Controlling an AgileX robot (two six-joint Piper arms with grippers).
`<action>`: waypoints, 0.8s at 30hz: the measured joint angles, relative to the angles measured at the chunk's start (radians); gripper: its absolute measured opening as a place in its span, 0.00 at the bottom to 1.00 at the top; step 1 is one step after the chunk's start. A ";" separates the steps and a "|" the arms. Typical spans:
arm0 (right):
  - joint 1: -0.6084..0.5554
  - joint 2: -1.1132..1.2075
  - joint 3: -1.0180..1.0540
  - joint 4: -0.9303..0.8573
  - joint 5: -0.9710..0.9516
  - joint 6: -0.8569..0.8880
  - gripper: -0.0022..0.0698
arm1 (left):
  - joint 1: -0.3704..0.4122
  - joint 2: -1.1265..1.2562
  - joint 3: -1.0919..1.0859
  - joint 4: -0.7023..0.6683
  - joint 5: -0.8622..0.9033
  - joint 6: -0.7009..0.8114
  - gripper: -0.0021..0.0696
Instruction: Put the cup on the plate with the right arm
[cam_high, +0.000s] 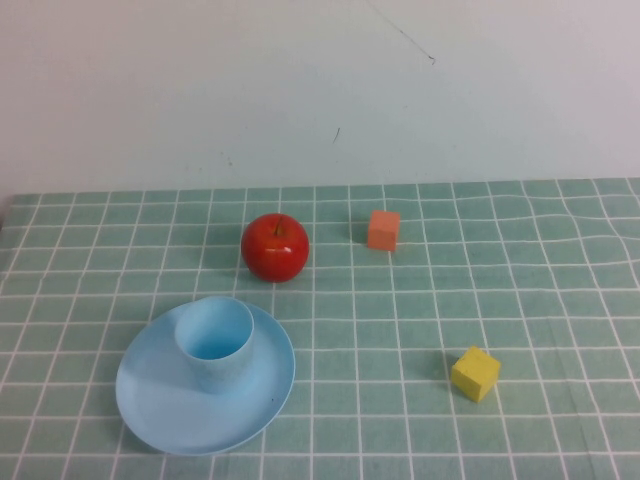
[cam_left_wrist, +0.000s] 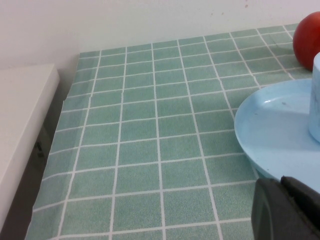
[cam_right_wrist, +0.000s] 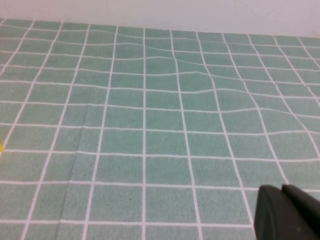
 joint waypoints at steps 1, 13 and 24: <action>0.000 0.000 0.000 0.000 0.000 0.000 0.03 | 0.000 0.000 0.000 0.000 0.000 0.000 0.02; 0.000 0.000 0.000 0.000 -0.002 0.000 0.03 | 0.000 0.000 0.000 0.000 0.000 0.000 0.02; 0.000 0.000 0.000 0.000 -0.008 0.000 0.03 | 0.000 0.000 0.000 0.000 0.000 0.000 0.02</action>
